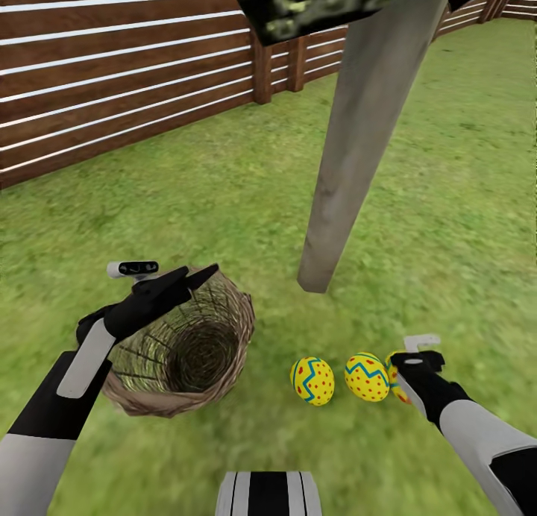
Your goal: Take the three Easter eggs out of the wicker basket on the lawn in the garden, then place them on the lawn next to a single tree (choose any tree) so that all three eggs are next to the same tree and none are left in the basket.
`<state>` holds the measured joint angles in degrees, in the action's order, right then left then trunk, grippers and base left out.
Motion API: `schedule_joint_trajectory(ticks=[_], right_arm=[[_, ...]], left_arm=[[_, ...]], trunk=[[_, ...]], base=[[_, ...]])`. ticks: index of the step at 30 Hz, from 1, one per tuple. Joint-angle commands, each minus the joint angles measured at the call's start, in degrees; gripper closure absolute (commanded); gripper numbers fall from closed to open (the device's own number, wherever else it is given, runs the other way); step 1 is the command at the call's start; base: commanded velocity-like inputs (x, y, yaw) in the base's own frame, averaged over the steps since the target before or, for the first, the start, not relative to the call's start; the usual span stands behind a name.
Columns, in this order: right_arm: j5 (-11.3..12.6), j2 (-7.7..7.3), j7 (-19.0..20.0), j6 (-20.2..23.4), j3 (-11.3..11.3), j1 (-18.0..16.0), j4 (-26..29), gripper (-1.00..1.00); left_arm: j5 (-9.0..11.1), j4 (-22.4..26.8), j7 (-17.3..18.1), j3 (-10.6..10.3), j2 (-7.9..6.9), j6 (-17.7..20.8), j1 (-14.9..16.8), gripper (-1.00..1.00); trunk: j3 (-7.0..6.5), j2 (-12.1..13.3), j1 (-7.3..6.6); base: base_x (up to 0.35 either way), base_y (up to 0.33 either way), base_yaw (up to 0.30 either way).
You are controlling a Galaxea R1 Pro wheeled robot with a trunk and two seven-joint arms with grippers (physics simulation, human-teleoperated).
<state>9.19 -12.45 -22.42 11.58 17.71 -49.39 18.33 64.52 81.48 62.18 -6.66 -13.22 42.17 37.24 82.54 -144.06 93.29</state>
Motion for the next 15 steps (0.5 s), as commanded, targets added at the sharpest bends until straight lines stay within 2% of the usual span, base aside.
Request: schedule_joint_trajectory(ticks=[1, 4, 7, 8, 9, 10, 11, 12, 14, 15], right_arm=[[0.57, -0.13, -0.34, 0.37, 0.49, 0.00, 0.32, -1.00], [0.58, -0.49, -0.28, 0.39, 0.49, 0.04, 2.78, -1.00], [1.29, -2.71, 0.20, 0.86, 0.45, 0.49, 6.99, -1.00], [2.51, -3.58, 0.31, 0.89, 0.42, 0.51, 7.29, -1.00], [5.16, -4.91, 1.08, 0.93, 0.44, 0.52, 7.75, -1.00], [7.27, -6.23, 3.47, 1.08, 0.47, 0.56, 8.41, -1.00], [8.88, -8.17, 9.53, 1.21, 0.48, 0.60, 8.78, -1.00], [9.45, -9.02, 18.29, 1.30, 0.48, 0.61, 8.74, -1.00], [9.57, -9.23, 24.00, 1.40, 0.46, 0.67, 8.67, -1.00], [9.59, -9.27, 25.45, 1.41, 0.46, 0.68, 8.66, -1.00]], left_arm=[[0.43, -0.01, -0.05, -0.13, -0.05, 0.40, 0.03, -1.00], [0.38, -0.01, -0.05, -0.19, -0.05, 0.38, 0.03, -1.00], [0.14, -0.01, -0.05, -0.20, -0.03, 0.39, 0.03, -1.00], [0.03, -0.01, -0.11, -0.20, 0.01, 0.43, 0.05, -1.00], [-0.06, -0.01, -0.40, -0.20, 0.01, 0.44, 0.09, -1.00], [-0.08, -0.01, -0.54, -0.20, -0.03, 0.46, 0.11, -1.00], [-0.16, -0.01, -0.73, -0.20, -0.09, 0.46, 0.17, -1.00], [-0.36, -0.22, -0.90, -0.20, -0.22, 0.44, 0.26, -1.00], [-1.37, -0.47, -0.98, -0.26, -0.36, 0.38, 0.29, -1.00], [-2.12, -0.53, -0.98, -0.27, -0.68, 0.38, 0.29, -1.00]], trunk=[[-0.19, 0.00, -0.03], [-0.86, 0.04, -0.11], [-1.52, 0.08, -0.19], [-1.74, 0.10, -0.21], [-1.96, 0.11, -0.24], [-2.18, 0.12, -0.26], [-2.41, 0.14, -0.29], [-2.63, 0.15, -0.31], [-3.07, 0.18, -0.37], [-3.29, 0.19, -0.39]], base=[[0.000, 0.000, 0.000], [0.000, 0.000, 0.000], [0.000, 0.000, 0.000], [-0.112, 0.000, 0.000], [-0.260, 0.000, 0.000], [-0.303, 0.000, 0.000], [-0.327, 0.000, 0.000], [-0.333, 0.000, 0.000], [-0.334, 0.000, 0.000], [-0.335, 0.000, 0.000]])
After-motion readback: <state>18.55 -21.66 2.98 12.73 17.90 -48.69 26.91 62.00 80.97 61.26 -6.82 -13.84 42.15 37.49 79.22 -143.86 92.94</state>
